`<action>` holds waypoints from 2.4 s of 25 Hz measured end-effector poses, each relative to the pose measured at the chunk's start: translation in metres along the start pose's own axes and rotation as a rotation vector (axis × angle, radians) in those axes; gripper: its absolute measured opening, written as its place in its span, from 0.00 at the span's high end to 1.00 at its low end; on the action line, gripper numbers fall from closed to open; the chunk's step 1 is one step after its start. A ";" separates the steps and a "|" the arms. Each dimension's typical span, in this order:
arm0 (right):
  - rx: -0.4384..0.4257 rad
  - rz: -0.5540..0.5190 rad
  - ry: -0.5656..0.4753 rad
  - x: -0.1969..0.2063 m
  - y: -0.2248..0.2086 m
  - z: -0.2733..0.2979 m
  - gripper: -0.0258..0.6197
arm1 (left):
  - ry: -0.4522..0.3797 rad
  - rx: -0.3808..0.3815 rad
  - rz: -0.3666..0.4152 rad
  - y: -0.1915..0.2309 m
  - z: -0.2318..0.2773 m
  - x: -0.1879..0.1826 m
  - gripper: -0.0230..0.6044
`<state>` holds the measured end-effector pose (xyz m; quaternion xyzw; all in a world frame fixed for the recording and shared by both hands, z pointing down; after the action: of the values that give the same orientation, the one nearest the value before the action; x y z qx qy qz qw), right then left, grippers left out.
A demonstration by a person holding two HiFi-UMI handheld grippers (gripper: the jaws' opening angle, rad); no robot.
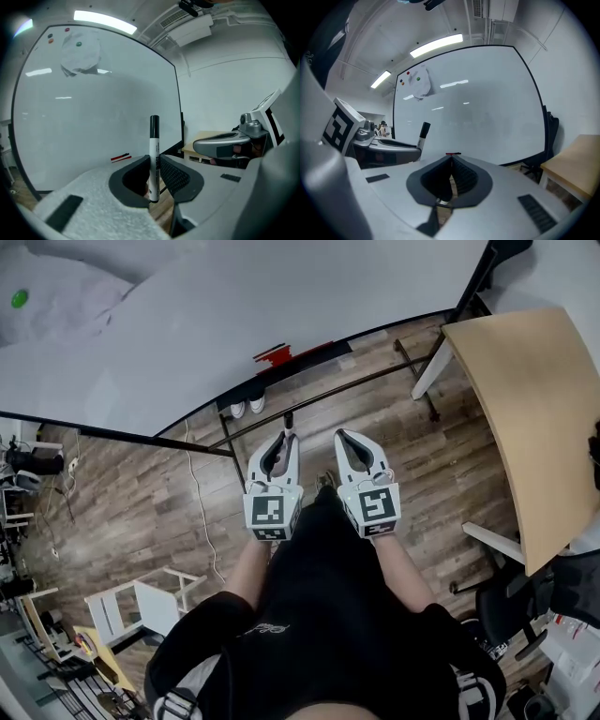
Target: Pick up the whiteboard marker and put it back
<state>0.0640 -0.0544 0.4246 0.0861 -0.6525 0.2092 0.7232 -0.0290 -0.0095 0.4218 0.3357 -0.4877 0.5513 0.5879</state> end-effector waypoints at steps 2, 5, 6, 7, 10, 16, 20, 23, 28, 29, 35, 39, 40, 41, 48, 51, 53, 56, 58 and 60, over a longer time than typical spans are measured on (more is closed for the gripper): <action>0.002 0.005 0.009 0.004 -0.005 0.003 0.96 | 0.004 0.000 0.011 0.002 0.009 0.001 0.86; 0.010 0.011 0.028 0.008 -0.015 0.009 0.96 | 0.016 0.007 0.021 0.004 0.026 0.002 0.86; 0.013 0.010 0.034 0.008 -0.019 0.012 0.96 | 0.023 0.012 0.027 0.003 0.032 0.002 0.86; 0.015 0.009 0.039 0.008 -0.024 0.015 0.96 | 0.031 0.019 0.036 0.003 0.039 0.002 0.86; 0.024 0.005 0.051 0.006 -0.040 0.029 0.96 | 0.063 0.054 0.096 0.004 0.063 0.003 0.86; 0.038 0.011 0.096 0.010 -0.063 0.066 0.96 | 0.153 0.125 0.317 0.025 0.109 0.012 0.86; 0.028 0.004 0.127 0.009 -0.069 0.092 0.96 | 0.226 0.146 0.438 0.047 0.138 0.017 0.86; 0.032 -0.003 0.138 0.010 -0.071 0.109 0.96 | 0.292 0.193 0.582 0.056 0.158 0.030 0.86; 0.038 0.007 0.163 0.013 -0.077 0.129 0.96 | 0.373 0.257 0.753 0.066 0.186 0.049 0.86; 0.037 0.009 0.167 0.014 -0.081 0.132 0.96 | 0.389 0.264 0.780 0.066 0.191 0.053 0.86; 0.005 0.016 0.183 0.021 -0.104 0.148 0.96 | 0.471 0.259 0.833 0.063 0.226 0.077 0.86; -0.035 0.027 0.201 0.031 -0.113 0.156 0.96 | 0.521 0.224 0.842 0.067 0.245 0.090 0.86; -0.045 0.025 0.203 0.032 -0.115 0.159 0.96 | 0.530 0.217 0.841 0.068 0.250 0.092 0.86; -0.054 0.023 0.205 0.033 -0.118 0.161 0.96 | 0.537 0.211 0.841 0.068 0.255 0.093 0.86; -0.085 0.043 0.221 0.038 -0.137 0.166 0.96 | 0.593 0.205 0.875 0.063 0.281 0.112 0.86; -0.084 0.057 0.228 0.043 -0.144 0.165 0.96 | 0.617 0.199 0.884 0.060 0.286 0.120 0.86; -0.081 0.063 0.236 0.047 -0.146 0.163 0.96 | 0.636 0.204 0.900 0.060 0.288 0.127 0.86; -0.073 0.068 0.241 0.049 -0.150 0.160 0.96 | 0.659 0.209 0.907 0.059 0.290 0.133 0.86; -0.072 0.069 0.238 0.047 -0.153 0.158 0.96 | 0.670 0.211 0.907 0.058 0.292 0.137 0.86; -0.069 0.068 0.238 0.046 -0.157 0.157 0.96 | 0.678 0.218 0.907 0.055 0.292 0.140 0.86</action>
<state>-0.0106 -0.2484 0.5142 0.0135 -0.5714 0.2197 0.7906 -0.1539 -0.2280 0.6334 -0.0437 -0.3074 0.8721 0.3783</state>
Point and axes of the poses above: the fingertips, and each gripper's own axes: z forward along the fingers, y to its left, x out of its underside, the point moved 1 cm from there along -z, backward along the fingers, and after that the axes turned 9 degrees about -x, right-handed, at the moved point
